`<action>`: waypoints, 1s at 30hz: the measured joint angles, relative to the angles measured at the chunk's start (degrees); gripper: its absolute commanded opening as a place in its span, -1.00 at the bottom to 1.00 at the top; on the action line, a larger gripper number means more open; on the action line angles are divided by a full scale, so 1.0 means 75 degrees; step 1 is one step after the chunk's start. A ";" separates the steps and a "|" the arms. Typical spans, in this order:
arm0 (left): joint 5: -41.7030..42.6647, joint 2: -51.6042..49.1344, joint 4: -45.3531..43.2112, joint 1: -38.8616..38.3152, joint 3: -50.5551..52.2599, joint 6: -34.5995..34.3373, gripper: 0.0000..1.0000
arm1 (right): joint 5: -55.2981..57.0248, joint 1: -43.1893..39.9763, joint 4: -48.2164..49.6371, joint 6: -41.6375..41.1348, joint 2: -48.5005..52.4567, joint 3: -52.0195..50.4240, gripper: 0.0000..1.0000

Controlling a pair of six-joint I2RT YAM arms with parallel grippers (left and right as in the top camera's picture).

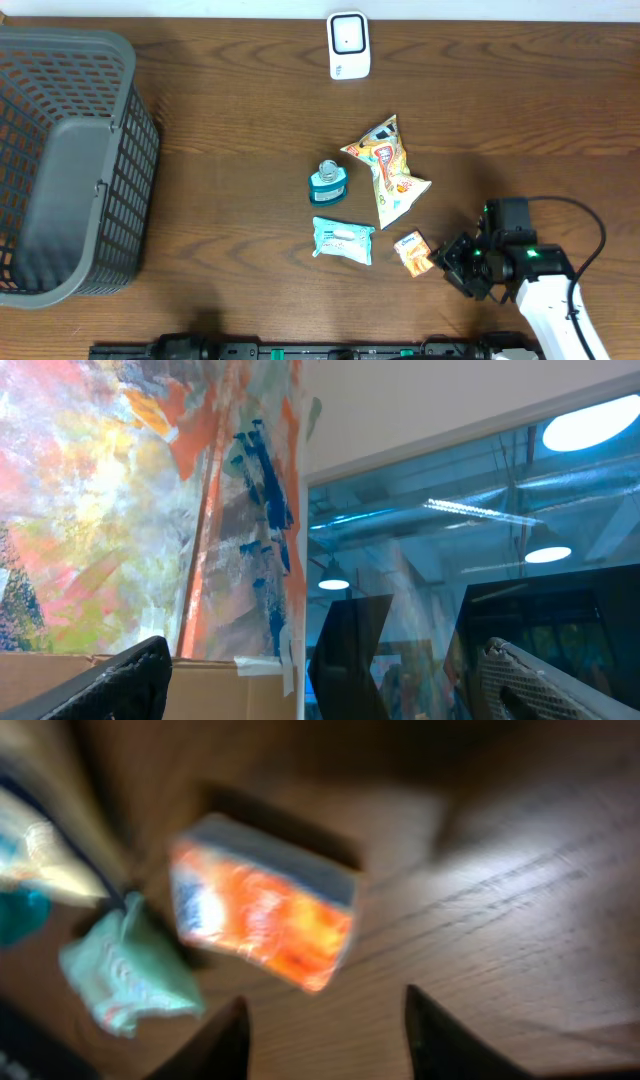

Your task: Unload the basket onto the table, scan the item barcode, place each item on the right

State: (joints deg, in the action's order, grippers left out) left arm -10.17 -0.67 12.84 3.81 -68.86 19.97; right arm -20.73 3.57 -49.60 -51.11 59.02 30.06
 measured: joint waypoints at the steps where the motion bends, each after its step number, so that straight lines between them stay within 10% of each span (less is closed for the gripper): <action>1: 0.0000 0.0000 -0.0003 0.0000 0.0000 0.0000 0.96 | 0.0041 0.0000 0.0090 -0.0248 0.0009 -0.0163 -0.26; 12: 0.0000 0.0000 -0.0003 0.0000 0.0000 0.0000 0.96 | -0.0195 0.0000 0.2372 -0.1964 -0.0020 -0.1600 -0.61; 30: 0.0000 0.0000 0.0000 0.0000 0.0000 -0.0236 0.96 | -0.0714 0.0000 0.2661 -0.2049 -0.1046 -0.1719 -0.08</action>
State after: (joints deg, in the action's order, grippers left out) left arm -10.17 -0.67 12.84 3.81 -68.86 18.20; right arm -26.09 3.57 -29.65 -66.48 51.18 17.17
